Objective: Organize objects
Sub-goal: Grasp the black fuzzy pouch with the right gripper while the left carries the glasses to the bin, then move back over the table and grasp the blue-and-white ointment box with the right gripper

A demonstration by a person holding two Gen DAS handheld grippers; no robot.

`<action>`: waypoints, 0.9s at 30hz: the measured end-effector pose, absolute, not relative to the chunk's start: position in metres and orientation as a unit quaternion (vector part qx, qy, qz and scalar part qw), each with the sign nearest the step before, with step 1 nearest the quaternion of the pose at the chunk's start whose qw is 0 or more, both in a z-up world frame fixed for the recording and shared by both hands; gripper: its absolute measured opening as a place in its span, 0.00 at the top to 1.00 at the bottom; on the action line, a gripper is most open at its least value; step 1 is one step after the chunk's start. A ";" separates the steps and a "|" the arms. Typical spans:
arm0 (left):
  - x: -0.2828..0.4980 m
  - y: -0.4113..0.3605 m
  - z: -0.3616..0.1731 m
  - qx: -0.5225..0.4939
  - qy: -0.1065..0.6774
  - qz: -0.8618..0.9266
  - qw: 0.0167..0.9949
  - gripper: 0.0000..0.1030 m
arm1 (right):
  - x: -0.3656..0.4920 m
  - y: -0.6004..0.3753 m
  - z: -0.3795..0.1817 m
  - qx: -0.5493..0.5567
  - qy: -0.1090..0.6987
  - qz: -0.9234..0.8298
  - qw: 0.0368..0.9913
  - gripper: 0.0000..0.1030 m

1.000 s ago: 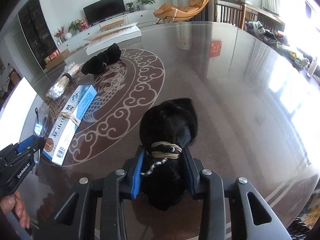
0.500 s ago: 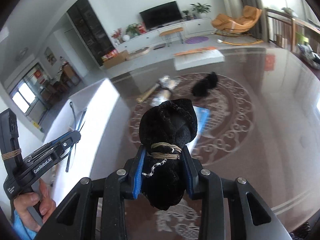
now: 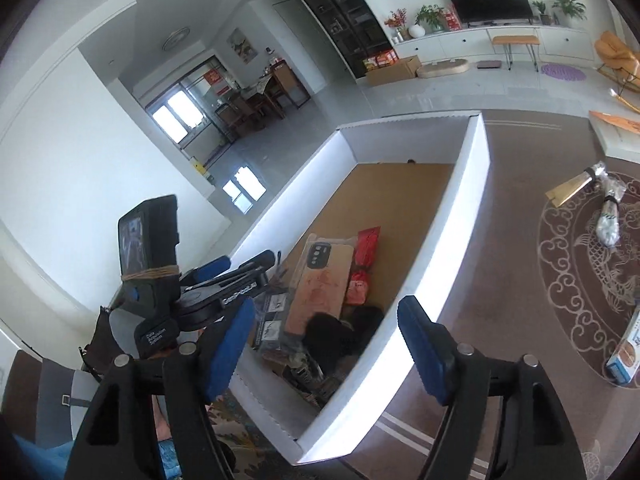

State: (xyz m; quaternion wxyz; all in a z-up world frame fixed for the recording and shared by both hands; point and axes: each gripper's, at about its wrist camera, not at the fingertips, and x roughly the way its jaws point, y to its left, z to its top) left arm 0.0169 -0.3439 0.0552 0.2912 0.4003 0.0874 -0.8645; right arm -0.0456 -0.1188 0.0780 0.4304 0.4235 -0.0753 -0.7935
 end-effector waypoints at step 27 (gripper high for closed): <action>-0.025 -0.101 -0.016 0.465 -0.001 -0.885 0.012 0.16 | -0.173 0.067 -0.065 0.494 -0.031 -0.867 0.054 0.35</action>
